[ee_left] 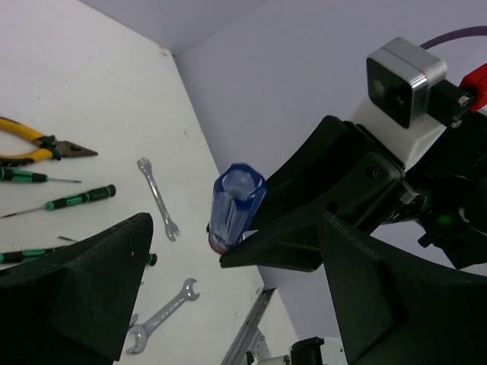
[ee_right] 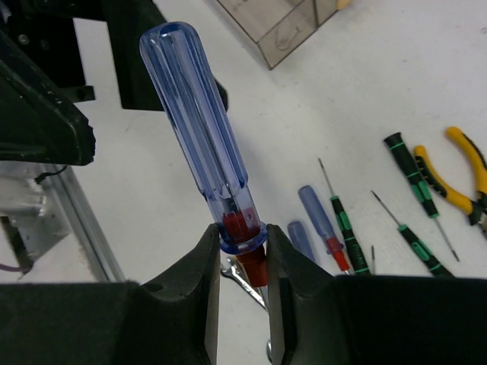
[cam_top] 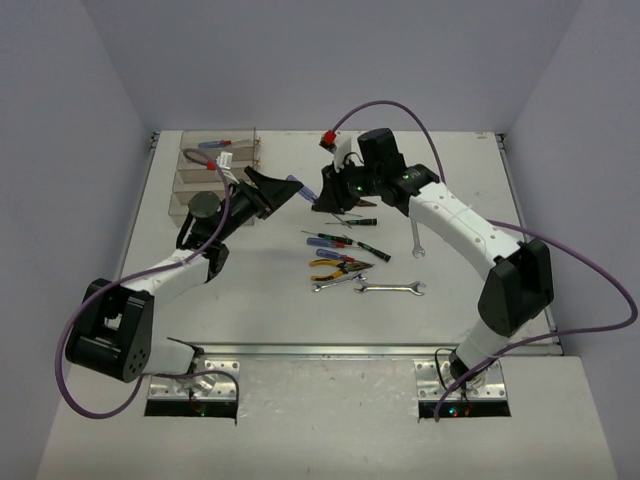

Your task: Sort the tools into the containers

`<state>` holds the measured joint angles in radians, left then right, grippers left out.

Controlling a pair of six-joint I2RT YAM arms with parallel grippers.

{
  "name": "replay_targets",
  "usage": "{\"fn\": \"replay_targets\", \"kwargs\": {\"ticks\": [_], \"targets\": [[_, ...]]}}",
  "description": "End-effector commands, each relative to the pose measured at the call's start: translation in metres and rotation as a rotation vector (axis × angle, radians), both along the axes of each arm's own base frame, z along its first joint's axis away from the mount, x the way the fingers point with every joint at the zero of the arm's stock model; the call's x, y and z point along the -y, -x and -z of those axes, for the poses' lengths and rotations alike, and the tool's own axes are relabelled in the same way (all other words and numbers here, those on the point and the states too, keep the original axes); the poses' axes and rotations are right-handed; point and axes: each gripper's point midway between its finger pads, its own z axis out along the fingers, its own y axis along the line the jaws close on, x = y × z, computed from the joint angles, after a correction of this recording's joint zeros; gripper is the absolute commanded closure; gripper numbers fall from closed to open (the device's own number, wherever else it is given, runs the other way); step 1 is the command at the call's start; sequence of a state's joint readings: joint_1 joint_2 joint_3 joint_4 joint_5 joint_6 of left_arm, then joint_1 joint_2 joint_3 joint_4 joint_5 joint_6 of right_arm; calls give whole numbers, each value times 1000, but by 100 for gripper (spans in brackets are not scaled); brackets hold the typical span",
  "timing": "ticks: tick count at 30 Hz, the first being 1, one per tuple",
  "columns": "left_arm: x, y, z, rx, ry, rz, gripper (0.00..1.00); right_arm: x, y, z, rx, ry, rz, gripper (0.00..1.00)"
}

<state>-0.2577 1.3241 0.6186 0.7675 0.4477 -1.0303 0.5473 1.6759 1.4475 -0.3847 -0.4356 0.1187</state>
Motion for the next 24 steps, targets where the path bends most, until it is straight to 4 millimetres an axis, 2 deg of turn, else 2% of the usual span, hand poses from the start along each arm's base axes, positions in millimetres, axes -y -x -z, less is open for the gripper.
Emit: {"fn": "replay_targets", "kwargs": {"ticks": [1, 4, 6, 7, 9, 10, 12, 13, 14, 15, 16, 17, 19, 20, 21, 22, 23, 24], "targets": [[18, 11, -56, 233, 64, 93, 16, -18, 18, -45, -15, -144, -67, 96], [24, 12, -59, 253, 61, 108, 23, -22, 22, -49, -34, -162, -88, 97], [28, 7, -56, 242, 61, 114, 46, -25, 34, -55, -51, -199, -137, 96], [29, 6, -55, 240, 60, 116, 53, -26, 34, -56, -47, -204, -141, 96], [32, 1, -55, 237, 56, 122, 73, -26, 37, -57, -48, -210, -146, 94], [33, 1, -55, 237, 56, 126, 78, -25, 36, -57, -42, -207, -138, 93], [35, -1, -58, 239, 54, 134, 99, -22, 30, -57, -28, -193, -97, 89], [35, -2, -59, 238, 54, 133, 100, -20, 27, -57, -25, -189, -80, 87], [35, -4, -60, 238, 53, 126, 100, -18, 23, -57, -15, -182, -57, 80], [33, -9, -63, 231, 49, 100, 100, -12, 16, -56, -2, -167, -4, 53], [27, -22, -54, 168, 22, 47, 100, -3, 7, -55, 6, -147, 68, 20], [19, -35, -47, 108, -7, -17, 100, 8, 1, -51, 9, -126, 141, 1], [-9, -66, -36, 2, -65, -187, 100, 38, -6, -40, 10, -77, 283, 1], [-35, -85, -29, -62, -93, -305, 100, 58, -8, -40, 26, -59, 353, 1], [-71, -108, -19, -122, -105, -445, 100, 77, -6, -53, 70, -68, 408, 1], [-93, -123, -20, -161, -102, -519, 100, 94, -7, -51, 98, -40, 474, 1], [-127, -142, -5, -213, -92, -612, 100, 107, -2, -40, 94, -15, 508, 1], [-127, -146, -21, -182, -79, -613, 100, 116, -2, -53, 127, -27, 538, 1]]}}
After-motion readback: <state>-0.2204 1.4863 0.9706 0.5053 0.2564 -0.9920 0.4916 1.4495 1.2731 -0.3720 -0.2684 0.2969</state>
